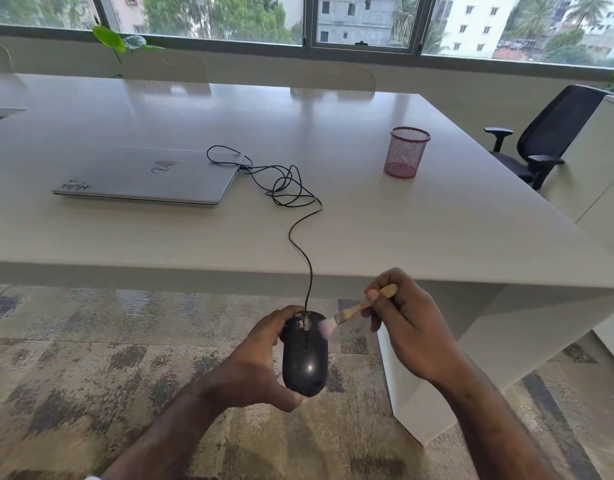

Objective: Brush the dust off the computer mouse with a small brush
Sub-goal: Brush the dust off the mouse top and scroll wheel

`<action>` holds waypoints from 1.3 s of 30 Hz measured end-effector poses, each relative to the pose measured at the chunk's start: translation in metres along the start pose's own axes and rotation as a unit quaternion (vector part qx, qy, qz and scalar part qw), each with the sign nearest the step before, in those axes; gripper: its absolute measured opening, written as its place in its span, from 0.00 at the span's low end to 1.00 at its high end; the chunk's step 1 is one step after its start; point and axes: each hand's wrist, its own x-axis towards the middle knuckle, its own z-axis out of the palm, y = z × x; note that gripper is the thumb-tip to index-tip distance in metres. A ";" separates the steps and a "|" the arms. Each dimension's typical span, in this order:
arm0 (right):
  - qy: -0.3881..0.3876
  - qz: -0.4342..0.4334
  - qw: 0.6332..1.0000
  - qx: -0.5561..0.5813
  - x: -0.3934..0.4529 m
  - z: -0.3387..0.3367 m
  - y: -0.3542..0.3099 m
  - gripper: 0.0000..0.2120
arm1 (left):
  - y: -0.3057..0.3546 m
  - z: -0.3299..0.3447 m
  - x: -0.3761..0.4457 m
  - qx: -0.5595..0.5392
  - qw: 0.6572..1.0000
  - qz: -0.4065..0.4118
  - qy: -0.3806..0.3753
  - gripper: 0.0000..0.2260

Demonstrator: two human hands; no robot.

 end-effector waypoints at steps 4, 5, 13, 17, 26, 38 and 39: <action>0.043 0.031 0.996 0.069 0.000 0.002 -0.004 0.06 | -0.001 0.002 -0.002 0.001 1.000 0.003 0.003 0.50; 0.035 0.044 0.994 0.089 0.000 0.003 -0.005 0.06 | -0.001 0.003 -0.003 0.003 1.000 0.003 0.003 0.51; -0.012 0.066 0.998 0.002 0.000 0.011 -0.006 0.10 | 0.008 0.006 -0.008 0.009 1.000 0.018 0.010 0.50; 0.049 0.062 0.997 -0.018 0.002 0.011 -0.008 0.11 | 0.008 0.007 -0.010 0.019 1.000 0.020 0.005 0.50; 0.082 0.116 0.990 0.013 0.004 0.018 -0.010 0.11 | 0.009 0.007 -0.012 0.025 0.999 0.024 -0.002 0.51; 0.107 0.101 0.989 0.029 0.003 0.019 -0.007 0.13 | 0.008 0.008 -0.012 0.011 1.000 0.013 -0.014 0.53; 0.102 0.103 0.989 0.018 0.004 0.019 -0.006 0.13 | 0.008 0.008 -0.012 0.010 1.000 0.012 -0.015 0.53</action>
